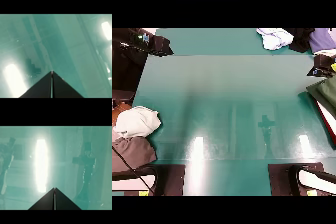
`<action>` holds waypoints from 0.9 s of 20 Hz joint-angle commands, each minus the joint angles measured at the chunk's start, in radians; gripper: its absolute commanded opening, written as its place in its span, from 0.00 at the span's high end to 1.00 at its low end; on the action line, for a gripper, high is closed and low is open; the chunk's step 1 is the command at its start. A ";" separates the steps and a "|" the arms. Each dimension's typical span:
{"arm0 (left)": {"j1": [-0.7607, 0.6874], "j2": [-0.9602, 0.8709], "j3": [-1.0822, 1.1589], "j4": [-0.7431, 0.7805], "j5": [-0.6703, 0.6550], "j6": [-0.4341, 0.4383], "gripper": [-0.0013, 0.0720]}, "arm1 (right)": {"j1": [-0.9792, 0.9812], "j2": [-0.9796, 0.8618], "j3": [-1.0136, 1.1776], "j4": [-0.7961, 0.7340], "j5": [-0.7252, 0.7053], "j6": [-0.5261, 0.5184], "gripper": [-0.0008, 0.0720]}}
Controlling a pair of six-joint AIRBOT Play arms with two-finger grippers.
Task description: Fold the shirts.
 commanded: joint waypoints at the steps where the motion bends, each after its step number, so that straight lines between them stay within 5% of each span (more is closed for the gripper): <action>1: 0.003 0.000 0.001 0.014 -0.052 -0.003 0.88 | 0.000 0.000 0.000 0.000 0.001 0.000 0.96; 2: 0.003 0.000 0.001 0.082 -0.154 -0.030 0.51 | 0.000 0.000 0.000 0.000 0.000 0.000 0.96; 3: 0.003 0.000 -0.008 0.192 -0.267 -0.069 0.37 | 0.000 0.000 0.000 0.000 0.000 0.000 0.96; 6: 0.027 0.039 -0.140 0.498 -0.378 -0.132 0.38 | 0.000 0.000 0.000 0.001 -0.001 0.000 0.96; 10: 0.132 0.171 -0.472 0.534 -0.238 -0.188 0.35 | 0.000 0.000 0.000 -0.001 0.000 0.000 0.96; 11: 0.161 0.202 -0.560 0.536 -0.207 -0.199 0.13 | 0.000 0.000 0.000 0.000 0.000 0.000 0.96; 12: 0.195 0.229 -0.649 0.549 -0.182 -0.211 0.09 | 0.000 0.000 0.000 0.000 0.000 0.000 0.96; 18: 0.346 0.269 -0.965 0.557 -0.009 -0.218 0.09 | 0.000 0.000 0.000 0.001 0.001 0.000 0.96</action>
